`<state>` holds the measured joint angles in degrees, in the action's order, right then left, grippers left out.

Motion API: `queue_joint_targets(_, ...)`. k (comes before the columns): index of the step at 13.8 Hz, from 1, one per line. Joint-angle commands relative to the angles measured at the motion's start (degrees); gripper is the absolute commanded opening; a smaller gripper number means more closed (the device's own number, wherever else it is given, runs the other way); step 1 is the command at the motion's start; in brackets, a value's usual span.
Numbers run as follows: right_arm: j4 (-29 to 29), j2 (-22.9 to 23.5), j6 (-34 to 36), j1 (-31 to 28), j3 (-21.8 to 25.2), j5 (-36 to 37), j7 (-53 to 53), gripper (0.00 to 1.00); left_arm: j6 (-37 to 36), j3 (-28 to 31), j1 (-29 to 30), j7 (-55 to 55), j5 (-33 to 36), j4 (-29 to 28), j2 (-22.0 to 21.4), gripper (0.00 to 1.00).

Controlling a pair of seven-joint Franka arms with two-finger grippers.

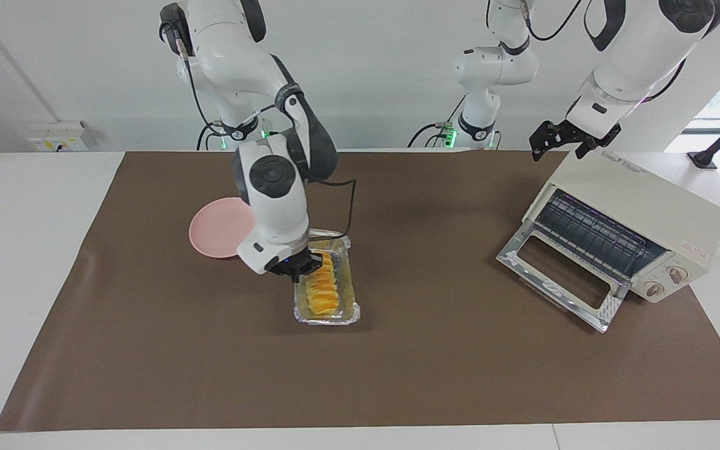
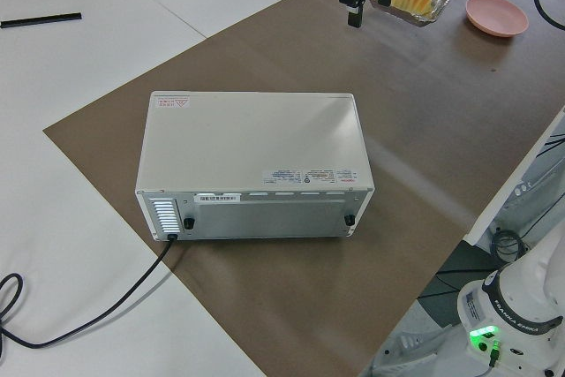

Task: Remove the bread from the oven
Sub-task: 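Drag the foil tray with the right gripper past the pink plate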

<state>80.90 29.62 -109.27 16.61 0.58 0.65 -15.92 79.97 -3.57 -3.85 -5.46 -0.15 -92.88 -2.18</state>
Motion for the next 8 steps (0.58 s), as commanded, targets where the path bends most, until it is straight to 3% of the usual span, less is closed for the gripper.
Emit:
queue_joint_targets(1,-0.6,0.1,-0.6,-5.8,-0.8,-2.1,9.7,0.00,0.8,-0.1,0.7,0.6,-1.0,-1.3,-1.3,1.00)
queue_joint_targets(5,4.8,0.3,-9.9,-12.7,-0.8,-2.4,21.3,0.00,0.8,-0.1,0.7,0.6,-1.0,-1.3,-1.3,1.00)
queue_joint_targets(8,6.2,1.4,-14.7,-15.7,-0.8,-4.0,23.9,0.00,0.8,-0.1,0.7,0.6,-1.0,-1.3,-1.3,1.00)
